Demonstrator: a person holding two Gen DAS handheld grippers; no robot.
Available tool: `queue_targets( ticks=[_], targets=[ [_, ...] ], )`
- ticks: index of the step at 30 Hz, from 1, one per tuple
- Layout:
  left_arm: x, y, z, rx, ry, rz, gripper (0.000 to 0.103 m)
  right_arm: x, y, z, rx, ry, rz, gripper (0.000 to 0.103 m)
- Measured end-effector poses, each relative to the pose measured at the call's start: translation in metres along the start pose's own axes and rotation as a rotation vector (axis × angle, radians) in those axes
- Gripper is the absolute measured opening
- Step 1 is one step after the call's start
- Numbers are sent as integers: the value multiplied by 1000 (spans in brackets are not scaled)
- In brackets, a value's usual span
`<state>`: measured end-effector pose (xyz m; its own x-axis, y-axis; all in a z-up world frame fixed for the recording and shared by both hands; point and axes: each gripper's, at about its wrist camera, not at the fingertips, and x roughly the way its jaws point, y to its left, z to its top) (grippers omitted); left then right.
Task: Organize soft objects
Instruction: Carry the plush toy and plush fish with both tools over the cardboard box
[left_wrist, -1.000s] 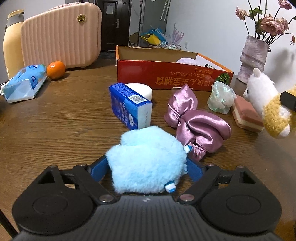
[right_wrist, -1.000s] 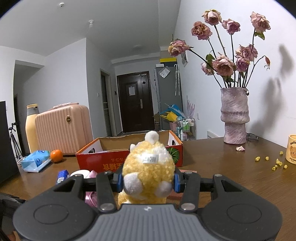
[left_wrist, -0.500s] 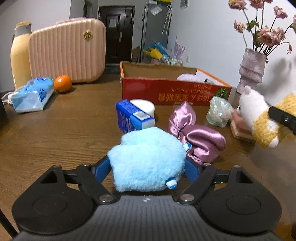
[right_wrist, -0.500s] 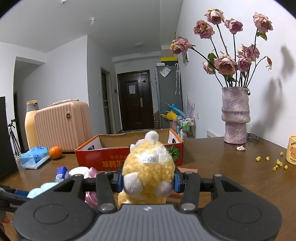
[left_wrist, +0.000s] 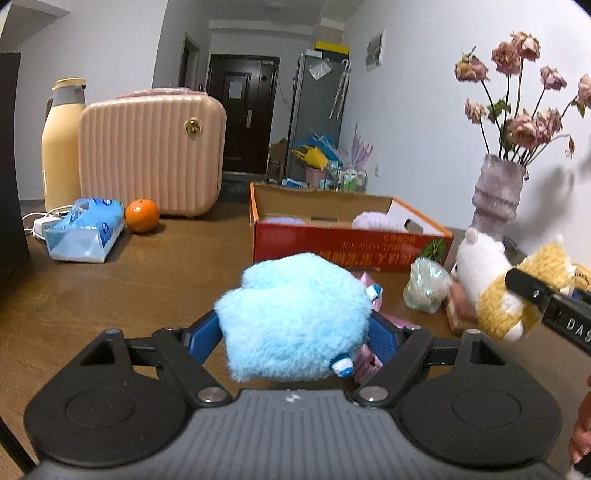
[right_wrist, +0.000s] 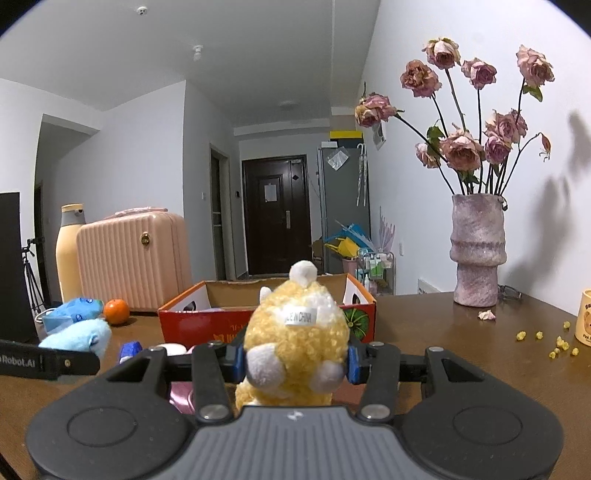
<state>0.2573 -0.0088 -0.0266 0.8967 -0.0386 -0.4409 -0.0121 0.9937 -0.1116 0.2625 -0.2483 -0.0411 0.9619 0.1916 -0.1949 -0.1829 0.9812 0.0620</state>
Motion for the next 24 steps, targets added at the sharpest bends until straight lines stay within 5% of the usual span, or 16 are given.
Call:
queue_targets(
  ticks=[24],
  targets=[
    [24,-21,60,-25,-144,8,83,38,13,25,7,-78,-15,47]
  ],
)
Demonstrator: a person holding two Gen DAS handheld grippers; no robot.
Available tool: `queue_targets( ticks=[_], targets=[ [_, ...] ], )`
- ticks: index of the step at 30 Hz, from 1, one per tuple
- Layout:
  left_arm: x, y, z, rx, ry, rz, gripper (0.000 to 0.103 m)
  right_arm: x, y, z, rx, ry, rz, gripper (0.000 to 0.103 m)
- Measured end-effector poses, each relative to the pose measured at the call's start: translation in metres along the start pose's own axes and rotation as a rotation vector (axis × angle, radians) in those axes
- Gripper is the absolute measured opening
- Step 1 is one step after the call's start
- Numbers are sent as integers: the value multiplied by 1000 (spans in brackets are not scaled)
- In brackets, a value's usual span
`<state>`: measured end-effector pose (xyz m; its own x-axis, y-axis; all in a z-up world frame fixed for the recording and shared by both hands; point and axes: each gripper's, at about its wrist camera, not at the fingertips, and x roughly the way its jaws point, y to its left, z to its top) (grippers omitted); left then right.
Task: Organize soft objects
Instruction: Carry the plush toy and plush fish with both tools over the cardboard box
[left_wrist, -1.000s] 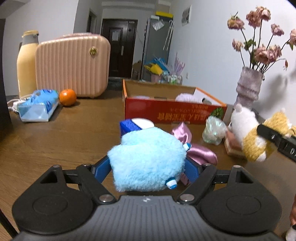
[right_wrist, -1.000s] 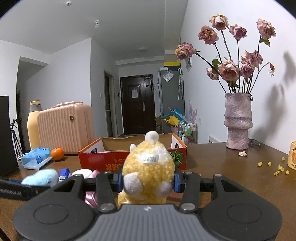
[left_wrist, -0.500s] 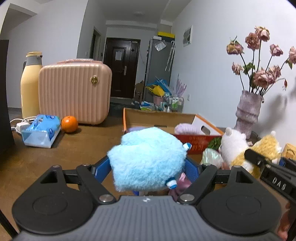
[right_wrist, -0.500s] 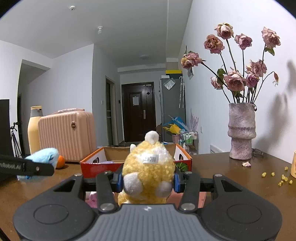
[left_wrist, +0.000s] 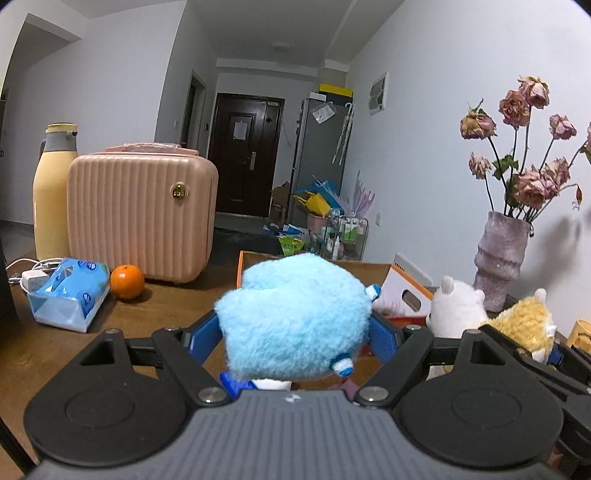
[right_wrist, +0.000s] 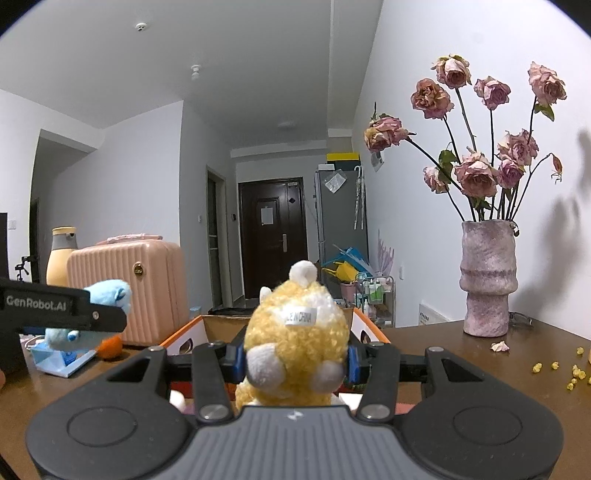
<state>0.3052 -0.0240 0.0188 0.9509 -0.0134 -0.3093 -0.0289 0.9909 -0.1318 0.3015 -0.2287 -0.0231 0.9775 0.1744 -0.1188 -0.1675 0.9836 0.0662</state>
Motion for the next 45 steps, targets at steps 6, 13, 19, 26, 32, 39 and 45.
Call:
queue_targets(
  ticks=[6,13,19,26,32,39,45],
  targets=[
    [15,-2,11,-11,-12,7,83,14,-2,7,11,-9,-16,47],
    [30,-5,23,-15,-34,14,83,33,0,15,28,-29,-20,47],
    [47,-9,32,-11,-56,22,83,54,-2,21,49,-42,-27,47],
    [75,-12,37,-9,-48,28,83,83,-7,27,74,-39,-29,47],
    [103,-13,42,-4,-35,38,83,111,-13,29,82,-33,-40,47],
    [131,-15,47,9,-24,47,83,141,-16,29,77,-24,-45,47],
    [152,-18,51,18,-16,52,83,166,-18,30,82,-11,-47,47]
  ],
)
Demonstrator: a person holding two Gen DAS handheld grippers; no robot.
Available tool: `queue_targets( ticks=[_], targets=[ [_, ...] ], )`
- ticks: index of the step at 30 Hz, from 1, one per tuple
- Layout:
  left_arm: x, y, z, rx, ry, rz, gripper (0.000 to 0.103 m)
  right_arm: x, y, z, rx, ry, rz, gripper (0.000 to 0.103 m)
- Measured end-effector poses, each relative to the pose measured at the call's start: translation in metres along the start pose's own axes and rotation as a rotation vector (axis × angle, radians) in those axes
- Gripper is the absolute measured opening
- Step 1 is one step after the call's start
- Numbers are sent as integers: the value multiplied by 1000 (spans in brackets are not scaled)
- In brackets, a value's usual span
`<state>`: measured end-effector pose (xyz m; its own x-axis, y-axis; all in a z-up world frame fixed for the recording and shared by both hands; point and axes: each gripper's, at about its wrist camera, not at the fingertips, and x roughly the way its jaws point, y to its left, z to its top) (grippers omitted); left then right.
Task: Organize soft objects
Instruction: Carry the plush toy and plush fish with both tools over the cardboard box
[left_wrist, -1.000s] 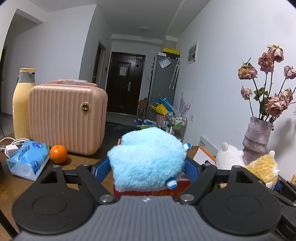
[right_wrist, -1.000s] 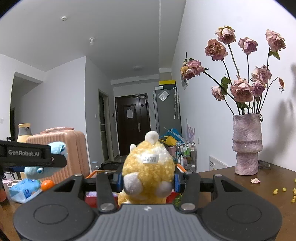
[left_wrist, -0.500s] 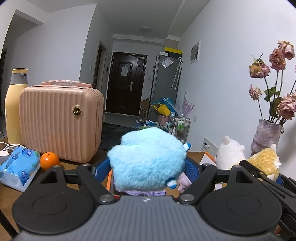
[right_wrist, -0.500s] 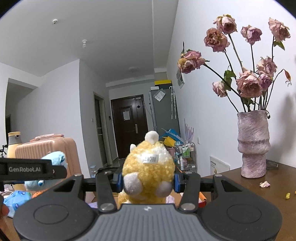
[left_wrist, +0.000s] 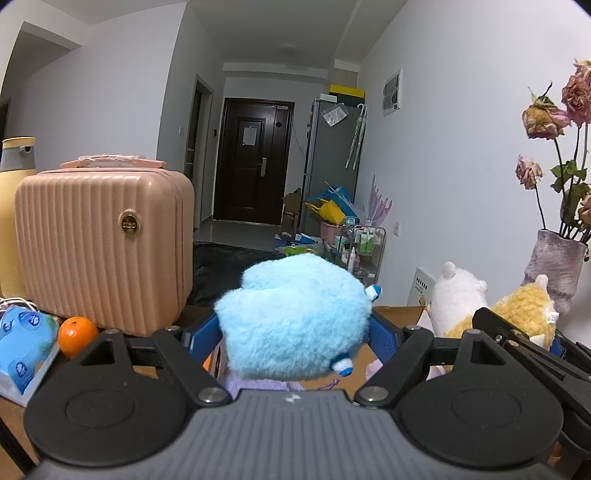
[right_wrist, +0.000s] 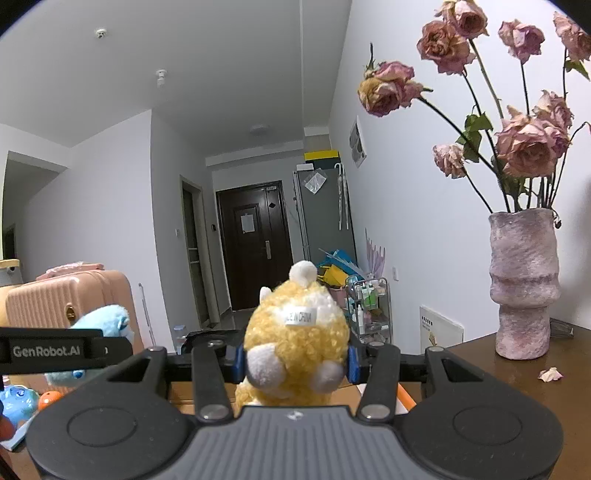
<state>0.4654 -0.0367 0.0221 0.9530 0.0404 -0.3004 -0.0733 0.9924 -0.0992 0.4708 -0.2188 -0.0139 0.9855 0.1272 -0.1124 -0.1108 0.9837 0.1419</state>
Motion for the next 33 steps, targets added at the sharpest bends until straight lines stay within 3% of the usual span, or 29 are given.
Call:
queue_targets(
  ticks=[10,33],
  targets=[
    [30,-7,5,25,17,46,83,35,7,0,-3,59,16,47],
    [88,1,-1,66,159,125,83,80,23,-14,-50,222,27,47]
  ],
)
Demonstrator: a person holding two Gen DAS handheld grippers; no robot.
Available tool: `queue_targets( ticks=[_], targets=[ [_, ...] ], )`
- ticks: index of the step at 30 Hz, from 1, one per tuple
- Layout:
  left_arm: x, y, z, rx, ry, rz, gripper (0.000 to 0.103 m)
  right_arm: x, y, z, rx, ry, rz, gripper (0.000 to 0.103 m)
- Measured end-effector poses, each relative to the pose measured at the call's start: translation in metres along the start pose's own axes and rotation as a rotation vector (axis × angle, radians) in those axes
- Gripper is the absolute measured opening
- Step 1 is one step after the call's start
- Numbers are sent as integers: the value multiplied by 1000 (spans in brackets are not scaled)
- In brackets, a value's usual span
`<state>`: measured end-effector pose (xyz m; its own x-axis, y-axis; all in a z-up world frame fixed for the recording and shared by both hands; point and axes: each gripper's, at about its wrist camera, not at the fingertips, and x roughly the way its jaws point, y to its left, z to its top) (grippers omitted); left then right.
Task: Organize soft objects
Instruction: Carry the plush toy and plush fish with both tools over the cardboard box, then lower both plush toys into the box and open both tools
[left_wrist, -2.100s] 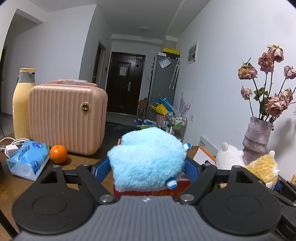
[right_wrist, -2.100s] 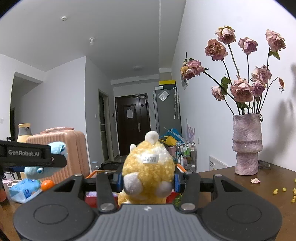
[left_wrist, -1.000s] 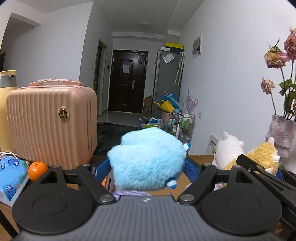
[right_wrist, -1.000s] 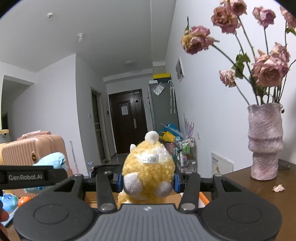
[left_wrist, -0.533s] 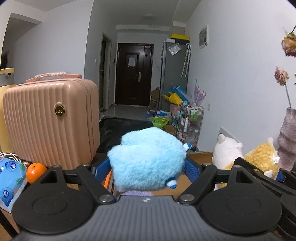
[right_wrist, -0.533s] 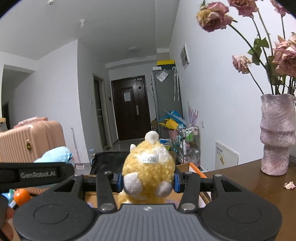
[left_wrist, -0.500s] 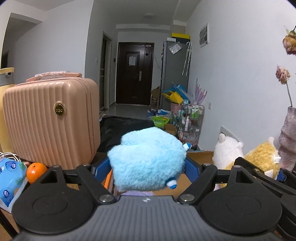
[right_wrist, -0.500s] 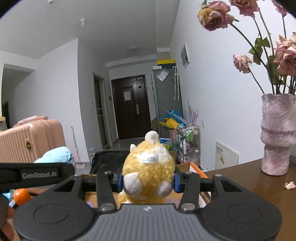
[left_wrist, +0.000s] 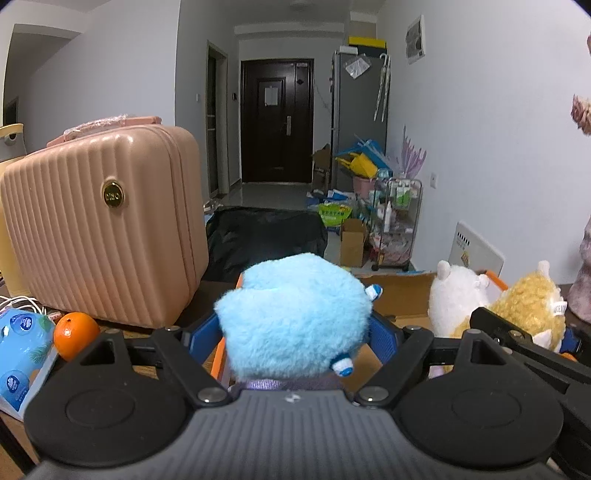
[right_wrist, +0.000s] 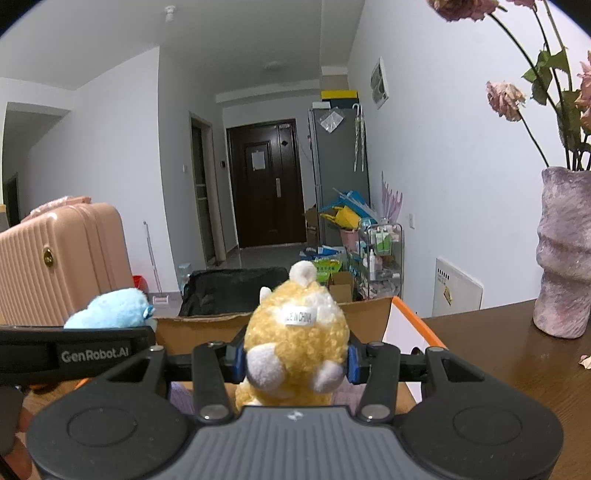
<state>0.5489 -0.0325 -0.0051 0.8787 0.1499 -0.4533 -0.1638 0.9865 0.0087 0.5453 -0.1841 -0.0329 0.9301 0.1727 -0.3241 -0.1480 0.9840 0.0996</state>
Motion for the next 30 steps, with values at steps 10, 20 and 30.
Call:
queue_targets(
  ticks=[10,20,30],
  targets=[
    [16,0,-7,26,59,-9,83,4,0,-4,-15,26,-8,47],
    [18,1,-9,20,61,-11,94,9,0,-4,-25,52,-32,52],
    [22,7,-9,-22,82,22,103,8,-12,1,30,36,-100,95]
  ],
)
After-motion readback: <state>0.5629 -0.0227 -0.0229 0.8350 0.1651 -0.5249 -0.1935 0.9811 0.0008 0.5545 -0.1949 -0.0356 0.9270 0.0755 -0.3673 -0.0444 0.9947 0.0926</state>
